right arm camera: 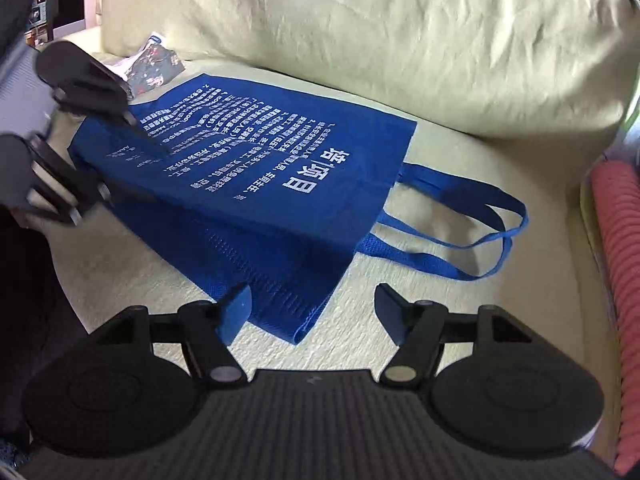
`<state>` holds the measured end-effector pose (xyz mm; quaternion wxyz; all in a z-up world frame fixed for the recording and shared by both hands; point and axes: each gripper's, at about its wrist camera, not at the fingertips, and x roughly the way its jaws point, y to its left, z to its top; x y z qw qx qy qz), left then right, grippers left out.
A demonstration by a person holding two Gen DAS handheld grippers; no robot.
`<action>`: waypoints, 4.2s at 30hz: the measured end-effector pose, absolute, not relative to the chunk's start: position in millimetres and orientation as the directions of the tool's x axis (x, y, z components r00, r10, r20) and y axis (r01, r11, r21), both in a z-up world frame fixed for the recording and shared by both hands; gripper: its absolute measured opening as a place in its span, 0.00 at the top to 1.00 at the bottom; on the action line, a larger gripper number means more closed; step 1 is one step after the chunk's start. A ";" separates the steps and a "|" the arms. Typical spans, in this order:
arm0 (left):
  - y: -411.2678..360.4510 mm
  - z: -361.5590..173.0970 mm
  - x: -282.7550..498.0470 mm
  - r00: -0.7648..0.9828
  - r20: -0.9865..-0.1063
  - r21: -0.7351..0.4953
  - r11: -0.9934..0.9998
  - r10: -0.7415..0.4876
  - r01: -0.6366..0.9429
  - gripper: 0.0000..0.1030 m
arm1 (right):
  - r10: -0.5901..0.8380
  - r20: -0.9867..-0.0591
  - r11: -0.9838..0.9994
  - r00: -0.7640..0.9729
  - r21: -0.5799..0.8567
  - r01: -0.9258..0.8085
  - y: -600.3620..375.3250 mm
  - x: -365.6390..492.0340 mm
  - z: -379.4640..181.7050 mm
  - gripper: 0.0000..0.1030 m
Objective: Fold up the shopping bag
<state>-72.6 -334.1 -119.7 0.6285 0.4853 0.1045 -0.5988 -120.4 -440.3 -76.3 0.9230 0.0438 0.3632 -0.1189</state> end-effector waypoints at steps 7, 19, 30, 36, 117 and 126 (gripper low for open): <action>-331.4 -125.4 -80.5 0.265 -0.652 0.562 -0.218 -0.710 0.798 1.00 | -0.164 -0.673 0.965 0.721 0.044 0.260 -440.4 -124.3 -90.7 0.84; -300.8 -163.2 -111.5 0.291 -0.638 0.666 -0.321 -0.713 0.673 1.00 | -0.145 -0.689 0.943 0.710 0.122 0.311 -447.2 -132.7 -93.9 0.70; -294.9 -123.9 -99.7 0.283 -0.582 0.662 -0.242 -0.763 0.710 1.00 | -0.081 -0.554 0.961 0.828 0.176 0.212 -434.0 -167.7 -56.1 0.61; -283.3 -127.3 -101.2 0.292 -0.561 0.692 -0.245 -0.775 0.680 1.00 | -0.040 -0.589 0.957 0.807 0.209 0.200 -449.9 -140.3 -76.2 0.86; -293.9 -133.3 -10.5 0.351 -0.723 0.226 0.276 -0.595 0.934 0.85 | -0.312 -0.582 0.887 0.751 0.105 0.450 -379.1 -107.7 -103.9 0.85; -194.0 -118.6 88.9 0.427 -0.745 -0.007 0.646 -0.512 0.763 0.90 | -0.321 -0.590 0.872 0.741 0.122 0.474 -380.4 -100.4 -106.0 0.83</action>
